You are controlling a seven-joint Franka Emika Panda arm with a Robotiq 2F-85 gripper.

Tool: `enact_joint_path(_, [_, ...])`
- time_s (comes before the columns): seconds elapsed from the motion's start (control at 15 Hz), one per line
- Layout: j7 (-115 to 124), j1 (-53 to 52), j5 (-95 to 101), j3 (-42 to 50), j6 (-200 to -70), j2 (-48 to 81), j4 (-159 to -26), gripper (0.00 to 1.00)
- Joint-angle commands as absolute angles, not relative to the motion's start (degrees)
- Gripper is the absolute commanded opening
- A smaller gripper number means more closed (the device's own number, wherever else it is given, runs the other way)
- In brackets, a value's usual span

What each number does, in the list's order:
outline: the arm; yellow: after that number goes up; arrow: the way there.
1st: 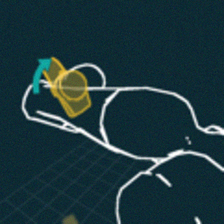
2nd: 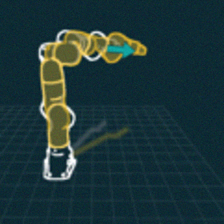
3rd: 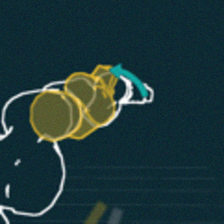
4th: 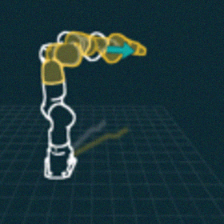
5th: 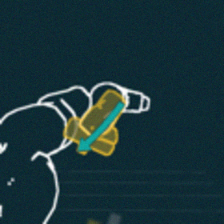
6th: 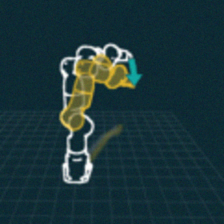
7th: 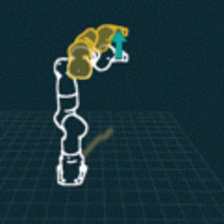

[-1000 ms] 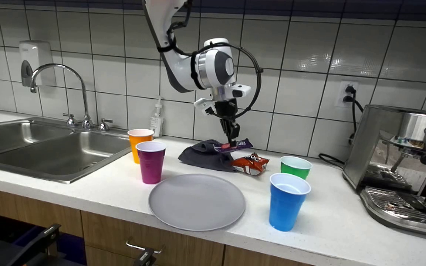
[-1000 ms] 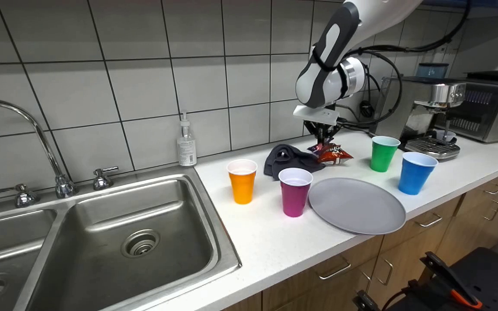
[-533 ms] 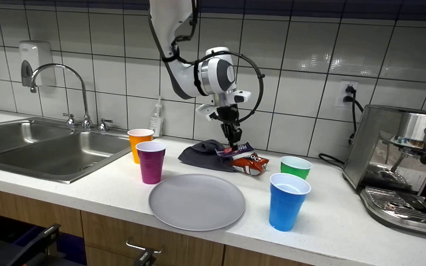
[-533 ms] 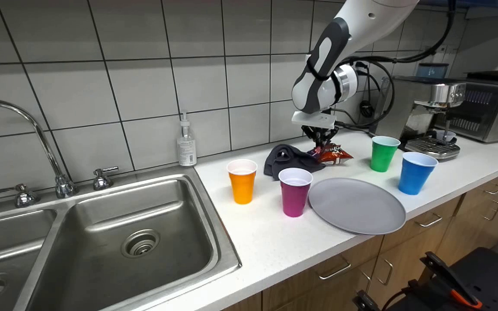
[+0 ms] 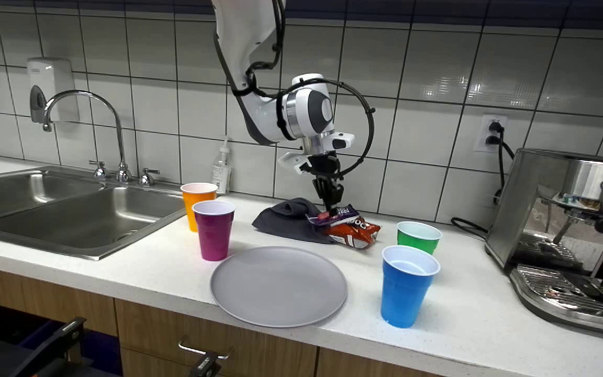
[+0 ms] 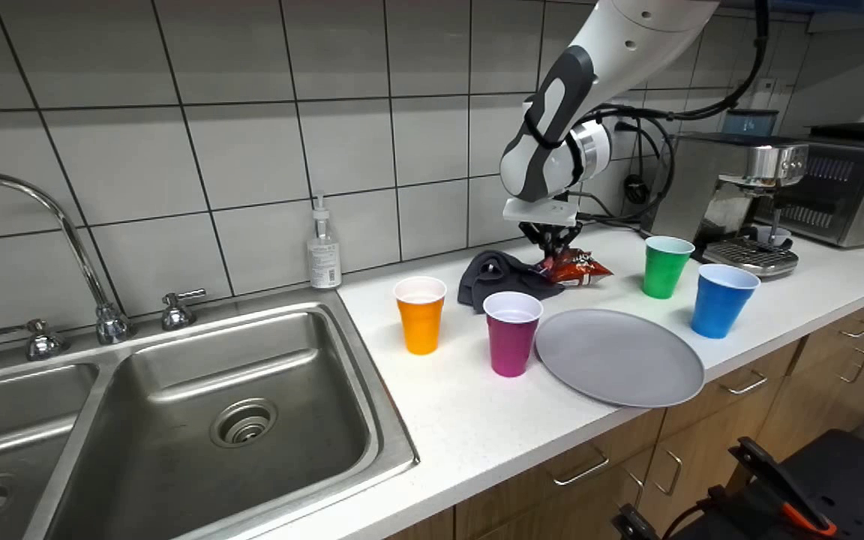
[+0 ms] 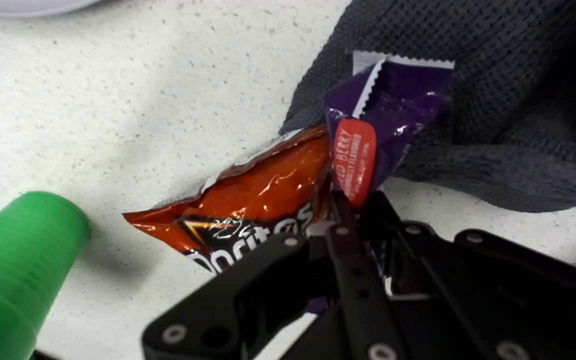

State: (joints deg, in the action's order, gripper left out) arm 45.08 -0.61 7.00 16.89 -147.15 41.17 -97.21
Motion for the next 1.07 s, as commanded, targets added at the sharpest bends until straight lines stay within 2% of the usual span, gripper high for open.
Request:
enact_joint_path(0.0, [42.0, 0.1, 6.2, 16.4, -144.3, 42.5, -94.0, 0.4])
enact_joint_path(0.53, [40.8, 0.1, 5.6, 16.2, -145.4, 40.7, -95.6, 0.98])
enact_joint_path(1.0, [43.5, -0.6, 4.3, 17.4, -147.0, 39.1, -98.4, 1.0])
